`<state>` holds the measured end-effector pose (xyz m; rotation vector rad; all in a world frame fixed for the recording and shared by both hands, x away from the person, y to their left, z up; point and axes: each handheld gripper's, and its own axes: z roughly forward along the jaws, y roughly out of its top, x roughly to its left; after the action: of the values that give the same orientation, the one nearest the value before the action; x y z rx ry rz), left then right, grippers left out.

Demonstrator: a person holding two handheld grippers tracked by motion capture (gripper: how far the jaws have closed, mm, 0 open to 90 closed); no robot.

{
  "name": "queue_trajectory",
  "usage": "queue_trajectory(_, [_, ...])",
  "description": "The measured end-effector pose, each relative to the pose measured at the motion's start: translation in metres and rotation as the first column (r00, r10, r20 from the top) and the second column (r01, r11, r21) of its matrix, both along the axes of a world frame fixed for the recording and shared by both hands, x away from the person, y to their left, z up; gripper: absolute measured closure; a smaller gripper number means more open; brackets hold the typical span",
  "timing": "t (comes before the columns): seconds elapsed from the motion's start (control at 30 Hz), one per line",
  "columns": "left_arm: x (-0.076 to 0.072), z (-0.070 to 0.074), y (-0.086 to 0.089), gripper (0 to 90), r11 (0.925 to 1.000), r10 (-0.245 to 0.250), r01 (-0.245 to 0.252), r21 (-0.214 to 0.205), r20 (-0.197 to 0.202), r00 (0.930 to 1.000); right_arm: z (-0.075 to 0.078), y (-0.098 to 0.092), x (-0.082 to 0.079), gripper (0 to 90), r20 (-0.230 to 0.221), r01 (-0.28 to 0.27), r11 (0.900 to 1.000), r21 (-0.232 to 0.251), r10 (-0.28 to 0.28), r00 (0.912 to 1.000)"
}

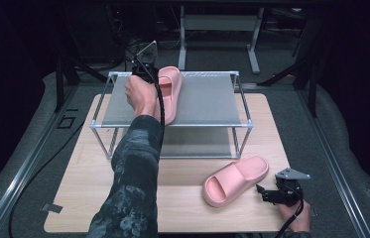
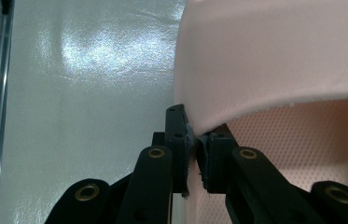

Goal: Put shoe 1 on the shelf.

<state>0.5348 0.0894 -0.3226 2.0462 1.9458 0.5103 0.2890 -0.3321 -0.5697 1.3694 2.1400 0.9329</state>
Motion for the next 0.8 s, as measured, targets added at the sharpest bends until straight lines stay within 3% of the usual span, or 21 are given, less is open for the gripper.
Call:
queue_trajectory(0.13, [0.007, -0.001, -0.005, 82.9, 0.9997, -0.005, 0.005, 0.022, -0.007, 1.0000, 0.000, 0.000, 0.000, 12.0, -0.002, 0.003, 1.0000, 0.001, -0.003, 1.0000])
queue_trajectory(0.27, [0.010, -0.008, -0.012, 75.2, 0.9981, -0.014, 0.014, 0.060, 0.003, 0.9999, 0.000, 0.000, 0.000, 12.0, -0.001, 0.004, 1.0000, 0.000, -0.004, 1.0000])
queue_trajectory(0.3, [0.009, -0.005, -0.012, 68.6, 0.9977, -0.017, 0.016, 0.065, 0.010, 0.9998, 0.000, 0.000, 0.000, 11.9, 0.003, 0.008, 1.0000, 0.002, -0.008, 1.0000])
queue_trajectory(0.33, [0.009, -0.004, -0.013, 55.0, 0.9980, -0.028, 0.027, 0.058, 0.014, 0.9995, 0.000, 0.000, 0.000, 11.9, 0.003, 0.009, 1.0000, 0.000, -0.009, 1.0000])
queue_trajectory(0.37, [0.007, 0.000, -0.013, 49.2, 0.9972, -0.044, 0.043, 0.060, 0.015, 0.9989, 0.000, 0.000, 0.000, 11.9, 0.002, 0.009, 1.0000, 0.000, -0.009, 1.0000])
queue_trajectory(0.5, [0.001, 0.013, -0.011, 31.9, 0.9940, -0.096, 0.095, 0.055, 0.028, 0.9950, 0.000, 0.000, 0.000, 13.0, -0.002, 0.004, 1.0000, 0.003, -0.004, 1.0000])
queue_trajectory(0.53, [-0.001, 0.017, -0.010, 31.0, 0.9924, -0.113, 0.112, 0.051, 0.027, 0.9932, 0.000, 0.000, 0.000, 13.1, 0.001, 0.003, 1.0000, 0.006, -0.003, 1.0000])
queue_trajectory(0.6, [-0.006, 0.021, -0.008, 23.5, 0.9885, -0.147, 0.147, 0.037, 0.016, 0.9890, 0.000, 0.000, 0.000, 13.1, 0.000, 0.002, 1.0000, 0.005, -0.002, 1.0000])
queue_trajectory(0.67, [-0.013, 0.023, -0.008, 19.3, 0.9794, -0.200, 0.200, 0.028, 0.002, 0.9797, 0.000, 0.000, 0.000, 13.1, -0.001, 0.004, 1.0000, 0.005, -0.004, 1.0000])
queue_trajectory(0.7, [-0.015, 0.025, -0.011, 17.9, 0.9694, -0.241, 0.241, 0.044, -0.013, 0.9704, 0.000, 0.000, 0.000, 13.0, 0.000, 0.005, 1.0000, 0.005, -0.005, 1.0000])
queue_trajectory(0.8, [-0.022, 0.030, -0.014, 15.0, 0.9492, -0.313, 0.312, 0.041, 0.008, 0.9498, 0.000, 0.000, 0.000, 13.0, 0.001, 0.005, 1.0000, 0.006, -0.005, 1.0000])
